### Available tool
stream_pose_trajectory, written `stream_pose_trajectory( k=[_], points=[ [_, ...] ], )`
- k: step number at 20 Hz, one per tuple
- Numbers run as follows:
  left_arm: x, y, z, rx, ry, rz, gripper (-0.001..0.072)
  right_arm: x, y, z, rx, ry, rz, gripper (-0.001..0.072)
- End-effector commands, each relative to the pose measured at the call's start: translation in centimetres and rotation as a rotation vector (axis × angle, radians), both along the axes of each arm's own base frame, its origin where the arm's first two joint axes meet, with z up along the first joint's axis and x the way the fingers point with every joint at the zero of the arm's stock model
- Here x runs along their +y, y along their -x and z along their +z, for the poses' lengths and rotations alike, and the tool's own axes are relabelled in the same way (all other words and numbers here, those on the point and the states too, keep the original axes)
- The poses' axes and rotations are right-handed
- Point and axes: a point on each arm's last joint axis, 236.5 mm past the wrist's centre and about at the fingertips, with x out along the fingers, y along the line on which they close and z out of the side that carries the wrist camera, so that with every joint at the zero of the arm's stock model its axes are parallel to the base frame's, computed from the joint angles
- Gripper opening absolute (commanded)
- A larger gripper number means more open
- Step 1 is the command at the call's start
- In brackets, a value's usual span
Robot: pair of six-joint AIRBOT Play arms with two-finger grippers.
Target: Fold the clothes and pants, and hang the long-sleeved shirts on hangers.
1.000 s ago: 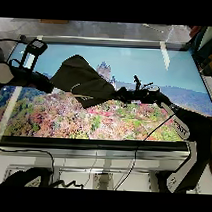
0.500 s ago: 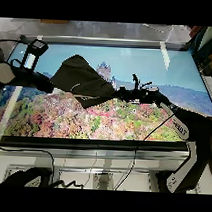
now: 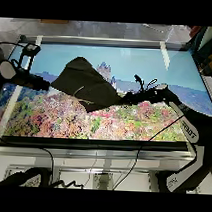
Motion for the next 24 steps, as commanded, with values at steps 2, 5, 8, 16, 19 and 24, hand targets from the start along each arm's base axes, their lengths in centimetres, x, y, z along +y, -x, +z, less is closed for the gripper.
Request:
stream_pose_trajectory(
  k=[2,5,8,16,19,24],
  points=[
    [1.2,-0.1,-4.8,0.115,0.243,0.140,0.0003,-3.8,5.1,0.2,0.006,0.156,0.146,0.0029],
    [0.3,0.0,-9.4,0.229,0.403,0.194,0.0240,-4.3,6.3,1.7,-0.042,0.190,0.148,0.0029],
    [0.5,-0.3,-15.1,0.347,0.420,0.230,0.0664,-4.3,6.3,3.1,-0.063,0.201,0.123,0.0030],
    [-3.8,-4.6,-21.3,0.355,0.723,0.328,0.0523,-4.4,5.7,3.2,-0.053,0.213,0.078,0.0030],
    [-3.4,-6.1,-21.9,0.305,0.741,0.373,0.0523,-4.4,5.7,3.2,-0.054,0.213,0.079,0.0030],
    [-1.9,-8.5,-21.7,0.196,0.734,0.432,0.0522,-4.5,5.4,3.2,-0.060,0.217,0.070,0.0030]
  ],
)
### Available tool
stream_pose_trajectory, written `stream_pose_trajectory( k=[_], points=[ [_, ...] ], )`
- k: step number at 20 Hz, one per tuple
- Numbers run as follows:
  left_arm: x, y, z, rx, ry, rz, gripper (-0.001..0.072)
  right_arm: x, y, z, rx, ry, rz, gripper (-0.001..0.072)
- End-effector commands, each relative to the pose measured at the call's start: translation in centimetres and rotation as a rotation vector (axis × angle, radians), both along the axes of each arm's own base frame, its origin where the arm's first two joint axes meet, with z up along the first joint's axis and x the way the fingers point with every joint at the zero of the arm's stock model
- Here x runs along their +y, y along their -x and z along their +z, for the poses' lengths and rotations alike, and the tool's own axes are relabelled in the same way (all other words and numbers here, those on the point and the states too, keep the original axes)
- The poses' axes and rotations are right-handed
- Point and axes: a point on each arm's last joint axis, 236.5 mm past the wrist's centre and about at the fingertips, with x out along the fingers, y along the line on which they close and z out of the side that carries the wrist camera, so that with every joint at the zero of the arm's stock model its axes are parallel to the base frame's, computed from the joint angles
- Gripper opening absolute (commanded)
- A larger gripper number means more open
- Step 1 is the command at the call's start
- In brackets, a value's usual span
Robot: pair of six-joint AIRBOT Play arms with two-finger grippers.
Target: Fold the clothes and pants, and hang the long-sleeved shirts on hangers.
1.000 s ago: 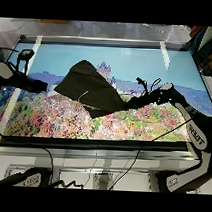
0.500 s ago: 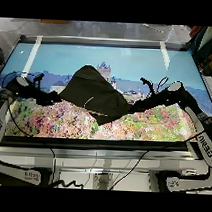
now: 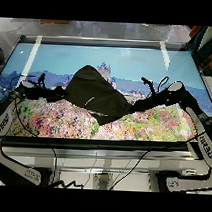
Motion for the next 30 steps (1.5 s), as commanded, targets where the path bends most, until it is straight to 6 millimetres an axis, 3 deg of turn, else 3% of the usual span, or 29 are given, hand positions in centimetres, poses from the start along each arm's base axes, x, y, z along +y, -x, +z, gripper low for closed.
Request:
stream_pose_trajectory(
  k=[1,9,14,15,17,18,20,22,24,27,28,30],
  points=[
    [1.2,-1.8,-0.1,-0.055,-0.028,0.068,0.0522,-0.1,-0.4,-0.1,-0.013,0.005,-0.014,0.0030],
    [1.5,-2.2,-0.1,-0.072,-0.042,0.078,0.0520,-0.2,-1.5,-0.3,-0.043,0.016,-0.045,0.0030],
    [-0.7,-1.5,-0.1,-0.102,-0.065,-0.059,0.0510,-0.3,-1.8,-0.3,-0.052,0.019,-0.054,0.0030],
    [-1.0,-1.4,-0.1,-0.099,-0.062,-0.068,0.0442,-0.3,-1.7,-0.3,-0.051,0.019,-0.054,0.0031],
    [-1.5,-1.0,-0.1,-0.087,-0.051,-0.085,0.0223,-0.3,-1.8,-0.3,-0.051,0.019,-0.054,0.0031],
    [-1.7,-0.7,-0.1,-0.079,-0.043,-0.094,0.0172,-0.3,-1.7,-0.3,-0.051,0.019,-0.054,0.0030],
    [-2.0,0.1,-0.1,-0.078,-0.040,-0.154,0.0167,-0.3,-1.7,-0.3,-0.051,0.020,-0.054,0.0031],
    [-2.3,0.8,0.2,-0.076,-0.029,-0.199,0.0005,-0.3,-1.8,-0.3,-0.052,0.020,-0.054,0.0030],
    [-2.0,0.9,0.8,-0.083,-0.025,-0.201,0.0003,-0.4,-2.1,-0.4,-0.062,0.023,-0.064,0.0030],
    [-1.6,0.2,4.5,-0.162,-0.046,-0.199,0.0003,-0.4,-3.2,0.6,-0.100,0.022,-0.078,0.0030],
    [-1.5,0.1,6.6,-0.215,-0.066,-0.220,0.0002,-0.3,-3.8,1.5,-0.114,0.016,-0.083,0.0030],
    [-1.2,-0.1,12.6,-0.368,-0.132,-0.262,0.0003,-0.2,-5.5,4.9,-0.184,0.003,-0.104,0.0030]
  ],
)
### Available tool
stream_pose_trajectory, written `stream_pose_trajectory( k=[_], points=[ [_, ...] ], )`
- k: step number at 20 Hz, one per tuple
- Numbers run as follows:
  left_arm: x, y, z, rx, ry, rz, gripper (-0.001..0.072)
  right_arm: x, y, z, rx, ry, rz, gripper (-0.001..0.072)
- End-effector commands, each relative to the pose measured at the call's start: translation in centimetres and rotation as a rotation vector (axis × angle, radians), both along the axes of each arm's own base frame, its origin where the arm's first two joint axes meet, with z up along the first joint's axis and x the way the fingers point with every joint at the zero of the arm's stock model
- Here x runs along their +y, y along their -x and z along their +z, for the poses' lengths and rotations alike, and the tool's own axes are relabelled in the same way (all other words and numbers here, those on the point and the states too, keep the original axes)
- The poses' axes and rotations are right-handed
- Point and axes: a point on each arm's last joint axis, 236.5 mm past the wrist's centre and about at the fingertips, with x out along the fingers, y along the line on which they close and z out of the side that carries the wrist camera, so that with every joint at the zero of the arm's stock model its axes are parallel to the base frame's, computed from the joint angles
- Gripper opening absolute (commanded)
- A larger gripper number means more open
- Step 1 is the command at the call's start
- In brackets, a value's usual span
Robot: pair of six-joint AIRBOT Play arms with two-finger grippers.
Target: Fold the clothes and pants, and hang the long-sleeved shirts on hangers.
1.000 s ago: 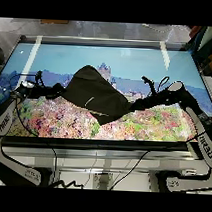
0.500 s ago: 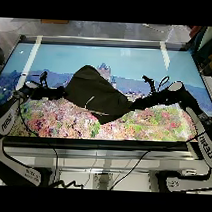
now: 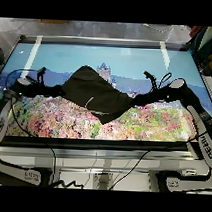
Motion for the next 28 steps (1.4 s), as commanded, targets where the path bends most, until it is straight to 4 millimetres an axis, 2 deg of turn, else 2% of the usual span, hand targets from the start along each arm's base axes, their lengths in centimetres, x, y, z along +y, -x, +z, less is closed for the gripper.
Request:
stream_pose_trajectory(
  k=[1,3,4,6,8,9,11,12,14,16,18,19,20,22,23,24,25,26,28],
  points=[
    [0.3,-0.1,9.3,-0.240,-0.075,-0.057,0.0003,0.2,-2.6,5.5,-0.129,-0.018,-0.024,0.0030],
    [0.3,0.7,17.8,-0.438,-0.136,-0.071,0.0003,0.4,-3.9,11.8,-0.292,-0.034,-0.025,0.0030],
    [0.4,1.4,22.2,-0.539,-0.164,-0.055,0.0003,0.4,-4.2,15.6,-0.392,-0.041,-0.029,0.0030],
    [1.0,3.8,32.5,-0.803,-0.235,0.030,0.0003,0.3,-3.5,23.3,-0.593,-0.041,-0.035,0.0030],
    [2.2,8.1,42.4,-1.076,-0.292,0.164,0.0003,0.2,-1.4,30.7,-0.782,-0.046,-0.044,0.0030],
    [2.4,10.9,46.3,-1.188,-0.309,0.215,0.0003,0.2,0.3,33.7,-0.860,-0.048,-0.040,0.0030],
    [2.1,17.4,52.4,-1.378,-0.332,0.281,0.0003,0.1,4.7,39.3,-1.010,-0.051,-0.033,0.0030],
    [1.6,20.7,54.5,-1.452,-0.337,0.293,0.0002,0.1,6.9,41.3,-1.069,-0.052,-0.032,0.0030],
    [0.4,26.4,57.1,-1.565,-0.344,0.300,0.0003,0.2,11.8,44.2,-1.162,-0.058,-0.026,0.0030],
    [-0.5,31.8,59.2,-1.677,-0.354,0.319,0.0002,0.3,16.4,46.1,-1.180,-0.097,-0.051,0.0030],
    [-0.6,35.9,60.8,-1.773,-0.352,0.361,0.0002,0.2,19.8,47.5,-1.190,-0.140,-0.086,0.0030],
    [-0.6,36.8,61.2,-1.797,-0.351,0.376,0.0002,0.2,20.8,48.0,-1.203,-0.150,-0.097,0.0030],
    [-0.5,36.7,61.2,-1.796,-0.351,0.378,0.0002,0.1,21.4,48.3,-1.212,-0.157,-0.103,0.0030],
    [-0.5,33.9,60.1,-1.728,-0.352,0.344,0.0001,-0.2,20.4,48.0,-1.155,-0.177,-0.151,0.0030],
    [-0.7,31.5,58.7,-1.660,-0.353,0.303,0.0001,-0.3,19.0,46.8,-1.110,-0.157,-0.157,0.0029],
    [-1.1,28.3,56.4,-1.558,-0.352,0.237,0.0000,-0.7,16.9,44.9,-1.047,-0.120,-0.170,0.0029],
    [-1.6,25.0,53.6,-1.436,-0.330,0.168,-0.0001,-1.3,14.2,41.9,-0.956,-0.070,-0.187,0.0029],
    [-2.2,21.6,49.9,-1.285,-0.293,0.096,-0.0001,-2.0,11.4,38.5,-0.860,-0.019,-0.205,0.0029],
    [-3.0,15.5,41.5,-0.984,-0.237,-0.041,-0.0001,-3.0,6.5,29.9,-0.637,0.059,-0.219,0.0029]
  ],
)
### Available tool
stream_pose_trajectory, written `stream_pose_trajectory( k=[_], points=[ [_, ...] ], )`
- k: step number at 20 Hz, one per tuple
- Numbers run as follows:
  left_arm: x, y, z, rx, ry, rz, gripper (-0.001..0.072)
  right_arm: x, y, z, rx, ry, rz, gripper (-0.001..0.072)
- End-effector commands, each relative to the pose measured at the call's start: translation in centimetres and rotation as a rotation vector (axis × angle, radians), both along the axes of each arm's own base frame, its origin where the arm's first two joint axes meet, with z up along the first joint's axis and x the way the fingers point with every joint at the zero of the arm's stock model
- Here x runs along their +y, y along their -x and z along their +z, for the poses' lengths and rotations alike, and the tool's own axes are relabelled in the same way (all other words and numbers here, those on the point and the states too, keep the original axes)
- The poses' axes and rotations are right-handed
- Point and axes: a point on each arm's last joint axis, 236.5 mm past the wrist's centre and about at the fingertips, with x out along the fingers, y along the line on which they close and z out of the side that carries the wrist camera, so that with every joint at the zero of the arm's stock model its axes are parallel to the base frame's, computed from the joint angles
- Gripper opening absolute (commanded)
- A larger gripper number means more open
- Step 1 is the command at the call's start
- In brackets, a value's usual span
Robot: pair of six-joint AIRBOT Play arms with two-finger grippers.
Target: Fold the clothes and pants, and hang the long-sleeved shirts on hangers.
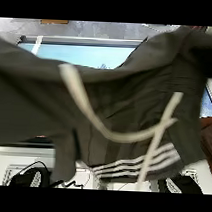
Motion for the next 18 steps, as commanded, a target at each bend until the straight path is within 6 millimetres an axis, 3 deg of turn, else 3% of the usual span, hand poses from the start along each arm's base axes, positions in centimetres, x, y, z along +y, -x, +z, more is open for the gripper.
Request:
stream_pose_trajectory(
  k=[1,5,7,9,11,14,16,18],
  points=[
    [-1.5,-8.9,-13.7,0.507,-0.002,-0.175,-0.0001,-1.5,-6.6,-13.4,0.367,0.060,-0.062,0.0029],
    [-1.6,-17.4,-26.6,0.834,0.053,-0.233,-0.0001,-2.3,-13.1,-28.4,0.659,0.018,-0.163,0.0029],
    [-3.0,-20.0,-32.3,0.947,0.066,-0.259,-0.0001,-3.0,-16.2,-33.4,0.715,-0.014,-0.237,0.0029],
    [-5.0,-20.9,-35.9,1.019,0.074,-0.292,-0.0002,-3.9,-18.7,-36.7,0.759,-0.059,-0.327,0.0028],
    [-6.7,-20.2,-37.3,1.082,0.085,-0.323,-0.0002,-5.2,-19.7,-38.5,0.785,-0.074,-0.372,0.0029],
    [-8.4,-16.6,-36.8,1.211,0.125,-0.397,-0.0001,-8.0,-19.2,-38.2,0.832,-0.076,-0.386,0.0028],
    [-9.3,-12.5,-35.7,1.313,0.112,-0.472,-0.0001,-10.3,-17.7,-37.4,0.888,-0.035,-0.369,0.0029],
    [-8.2,-9.8,-35.6,1.394,0.052,-0.414,-0.0002,-11.9,-14.7,-36.9,0.978,0.045,-0.297,0.0029]
  ],
)
